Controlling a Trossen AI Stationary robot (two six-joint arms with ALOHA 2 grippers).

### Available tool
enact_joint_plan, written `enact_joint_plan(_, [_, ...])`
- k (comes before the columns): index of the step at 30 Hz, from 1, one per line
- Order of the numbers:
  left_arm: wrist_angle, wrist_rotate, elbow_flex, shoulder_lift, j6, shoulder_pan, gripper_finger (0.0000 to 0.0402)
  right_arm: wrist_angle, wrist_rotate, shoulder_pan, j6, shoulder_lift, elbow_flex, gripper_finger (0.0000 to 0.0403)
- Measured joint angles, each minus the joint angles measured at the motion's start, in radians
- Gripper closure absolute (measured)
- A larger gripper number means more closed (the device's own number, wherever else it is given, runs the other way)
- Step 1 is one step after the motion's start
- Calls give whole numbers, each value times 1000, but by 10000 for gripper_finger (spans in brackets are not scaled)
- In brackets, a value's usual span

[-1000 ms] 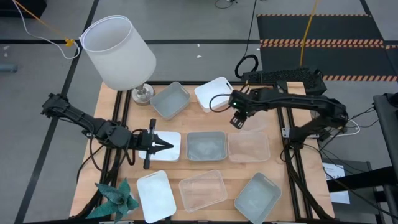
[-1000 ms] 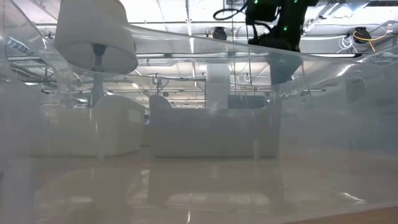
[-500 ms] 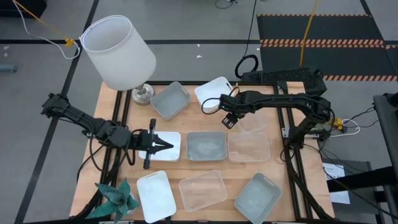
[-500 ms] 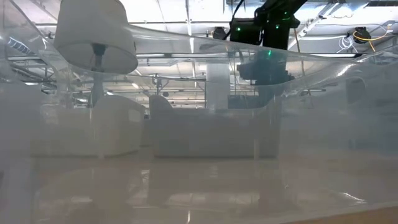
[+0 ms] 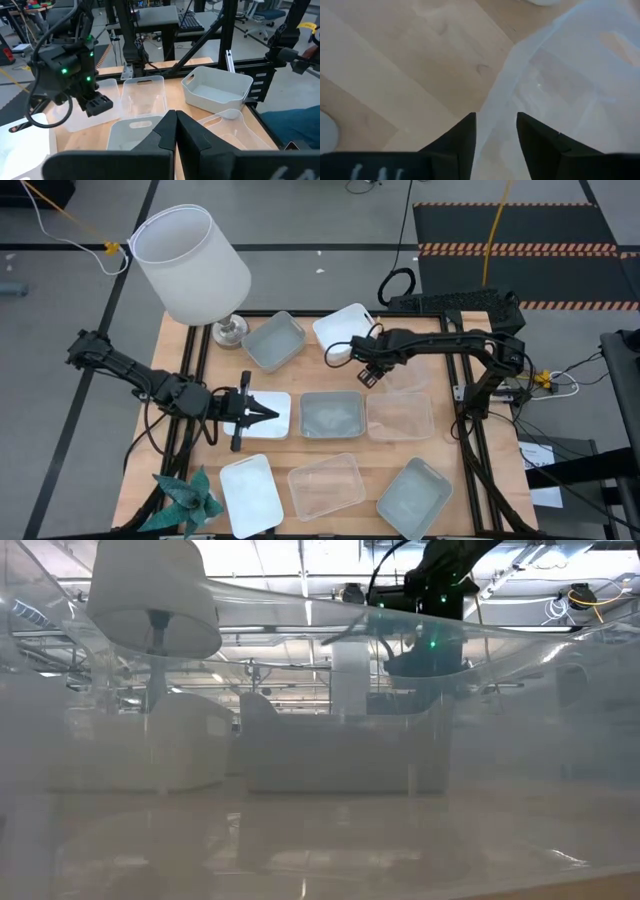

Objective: Stack baskets by color
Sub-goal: Stack the top transparent bin on the middle transparent bin

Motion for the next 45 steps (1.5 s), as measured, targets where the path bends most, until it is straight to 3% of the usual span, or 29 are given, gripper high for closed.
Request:
enact_joint_plan(10, [0, 0, 0, 0, 0, 0, 392, 56, -1, -1, -2, 1, -56, 320])
enact_joint_plan(20, [0, 0, 0, 0, 0, 0, 392, 51, 0, -1, -13, 0, -57, 396])
enact_joint_plan(28, [1, 0, 0, 0, 0, 0, 392, 5, 2, -1, -23, -32, -58, 400])
enact_joint_plan(36, [1, 0, 0, 0, 1, 0, 392, -77, 3, 1, -77, -155, -58, 401])
enact_joint_plan(45, [1, 0, 0, 0, 5, 0, 392, -288, 0, 55, -134, -294, -9, 402])
